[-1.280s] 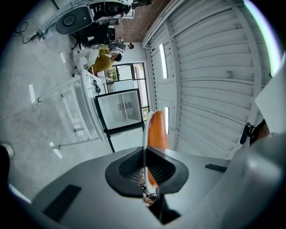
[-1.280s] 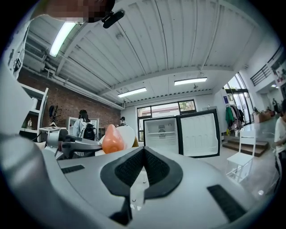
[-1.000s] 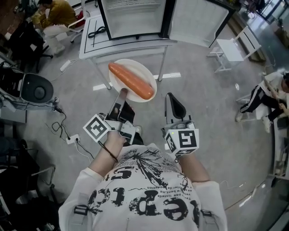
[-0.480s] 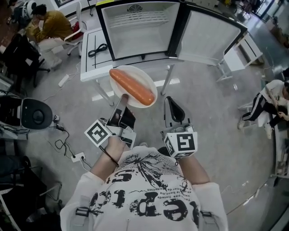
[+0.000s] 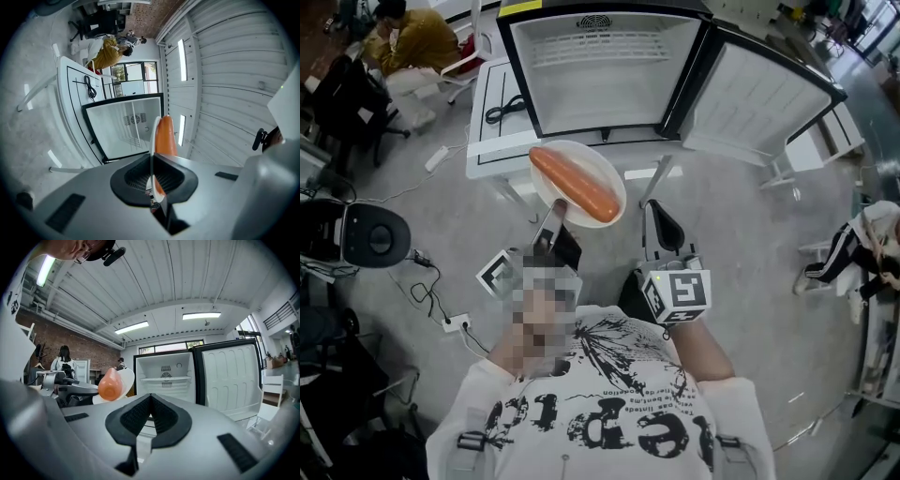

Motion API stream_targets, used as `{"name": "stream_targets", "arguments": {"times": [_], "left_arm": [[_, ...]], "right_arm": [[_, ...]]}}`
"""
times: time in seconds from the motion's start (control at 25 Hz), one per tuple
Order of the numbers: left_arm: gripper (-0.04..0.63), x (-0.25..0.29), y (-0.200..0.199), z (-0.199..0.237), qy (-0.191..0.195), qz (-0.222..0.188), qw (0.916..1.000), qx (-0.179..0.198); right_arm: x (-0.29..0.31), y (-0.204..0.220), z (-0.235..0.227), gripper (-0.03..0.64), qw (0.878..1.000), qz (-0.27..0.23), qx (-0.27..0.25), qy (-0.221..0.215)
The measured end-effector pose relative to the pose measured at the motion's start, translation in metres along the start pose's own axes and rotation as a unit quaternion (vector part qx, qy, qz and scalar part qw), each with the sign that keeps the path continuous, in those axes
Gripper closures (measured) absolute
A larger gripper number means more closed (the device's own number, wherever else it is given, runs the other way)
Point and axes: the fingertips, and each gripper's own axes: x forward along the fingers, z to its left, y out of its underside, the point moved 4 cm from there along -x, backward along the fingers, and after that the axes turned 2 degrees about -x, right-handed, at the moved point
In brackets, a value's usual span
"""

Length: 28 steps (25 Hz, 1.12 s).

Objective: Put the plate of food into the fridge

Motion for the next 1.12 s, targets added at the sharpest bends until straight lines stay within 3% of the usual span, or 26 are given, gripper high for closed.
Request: {"name": "stream_targets", "arguments": {"times": [0.72,1.12], "left_arm": [[0.573,0.155,0.021,0.022,-0.022,-0.135,0.9905,0.011],[0.574,0.204,0.029,0.033,-0.036,-0.151,0.9878,0.014]], "right_arm": [[0.129,-0.019,-0.145,0.618,0.989,-0.003,-0.011,-0.146],[0.165,-0.016,-0.192,0.618,0.986,0.001,0.011,-0.169]]}}
